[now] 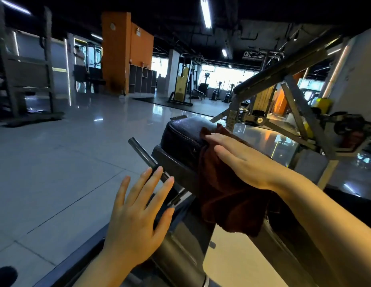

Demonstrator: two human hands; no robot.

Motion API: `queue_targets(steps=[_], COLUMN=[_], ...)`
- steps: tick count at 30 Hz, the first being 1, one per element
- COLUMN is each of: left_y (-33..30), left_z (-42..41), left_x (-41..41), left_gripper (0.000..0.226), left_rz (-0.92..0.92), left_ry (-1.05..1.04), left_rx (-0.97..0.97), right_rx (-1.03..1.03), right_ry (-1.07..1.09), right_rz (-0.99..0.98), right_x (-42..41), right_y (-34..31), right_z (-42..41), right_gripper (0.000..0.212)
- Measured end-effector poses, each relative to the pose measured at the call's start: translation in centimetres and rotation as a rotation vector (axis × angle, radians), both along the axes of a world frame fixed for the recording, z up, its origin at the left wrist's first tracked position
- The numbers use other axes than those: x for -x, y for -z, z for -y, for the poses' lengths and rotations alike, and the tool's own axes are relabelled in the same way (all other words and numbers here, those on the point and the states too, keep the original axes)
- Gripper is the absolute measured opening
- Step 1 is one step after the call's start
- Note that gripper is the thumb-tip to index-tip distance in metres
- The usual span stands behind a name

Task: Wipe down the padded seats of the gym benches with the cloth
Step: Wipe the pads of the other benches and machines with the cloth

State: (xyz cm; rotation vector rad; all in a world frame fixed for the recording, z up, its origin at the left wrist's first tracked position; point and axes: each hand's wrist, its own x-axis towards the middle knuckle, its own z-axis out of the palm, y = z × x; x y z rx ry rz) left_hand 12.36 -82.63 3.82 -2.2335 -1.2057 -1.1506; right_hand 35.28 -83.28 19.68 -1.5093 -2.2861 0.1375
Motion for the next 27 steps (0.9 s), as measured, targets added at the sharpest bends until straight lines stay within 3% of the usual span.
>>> queue_targets(steps=[7,10,16,21,27], left_y=[0.0,0.0,0.0,0.1,0.1], left_z=[0.4,0.3,0.1,0.3,0.6], left_x=[0.0,0.0,0.1,0.2,0.1], left_gripper=[0.055,0.055,0.055,0.055,0.055], left_rz=[-0.007,-0.011,0.01,0.03,0.02], left_ry=[0.011,0.006,-0.02,-0.036,-0.061], left_rx=[-0.004,0.001,-0.011,0.006,0.023], right_rx=[0.025,0.058,-0.037,-0.201,-0.365], right_ry=[0.175,0.146,0.028,-0.01,0.263], right_rz=[0.085,0.046,0.176,0.301,0.369], right_x=[-1.5,0.5,5.9,4.6,-1.0], right_y=[0.1,-0.4,-1.6,-0.7,3.2], right_z=[2.5,0.3,-4.7,-2.1,4.3], right_gripper=[0.048,0.048,0.051,0.057,0.055])
